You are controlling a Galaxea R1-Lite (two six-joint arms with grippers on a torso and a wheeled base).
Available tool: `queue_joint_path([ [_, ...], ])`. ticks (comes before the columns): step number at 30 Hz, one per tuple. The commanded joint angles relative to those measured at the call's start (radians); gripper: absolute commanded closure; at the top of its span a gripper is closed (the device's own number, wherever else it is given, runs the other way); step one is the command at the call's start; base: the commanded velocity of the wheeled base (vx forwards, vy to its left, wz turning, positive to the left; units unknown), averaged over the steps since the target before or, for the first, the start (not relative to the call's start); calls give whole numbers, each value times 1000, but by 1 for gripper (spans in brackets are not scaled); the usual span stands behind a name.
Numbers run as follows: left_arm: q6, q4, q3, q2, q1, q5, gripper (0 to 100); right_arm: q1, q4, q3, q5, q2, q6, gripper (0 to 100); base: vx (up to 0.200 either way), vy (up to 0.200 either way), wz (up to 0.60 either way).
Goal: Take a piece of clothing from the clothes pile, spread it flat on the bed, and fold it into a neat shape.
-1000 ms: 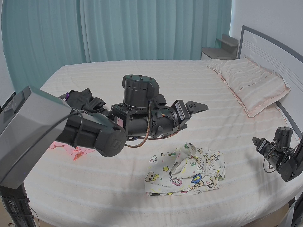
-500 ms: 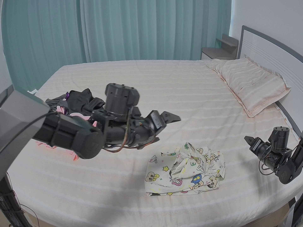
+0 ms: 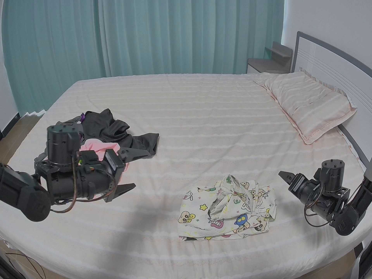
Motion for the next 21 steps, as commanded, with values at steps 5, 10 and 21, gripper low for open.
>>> queue_joint_path([
  [5,-57,-189,195,-95,142,-85,0,95,-3,-7,-6,-17,31,0,0,200,0],
  [10,-60,-209,209,-81,187,-121,0,149,-3,-13,-6,-13,60,0,0,200,0],
  [21,-60,-211,261,-28,151,-173,0,367,26,-71,-7,18,60,0,0,109,0],
])
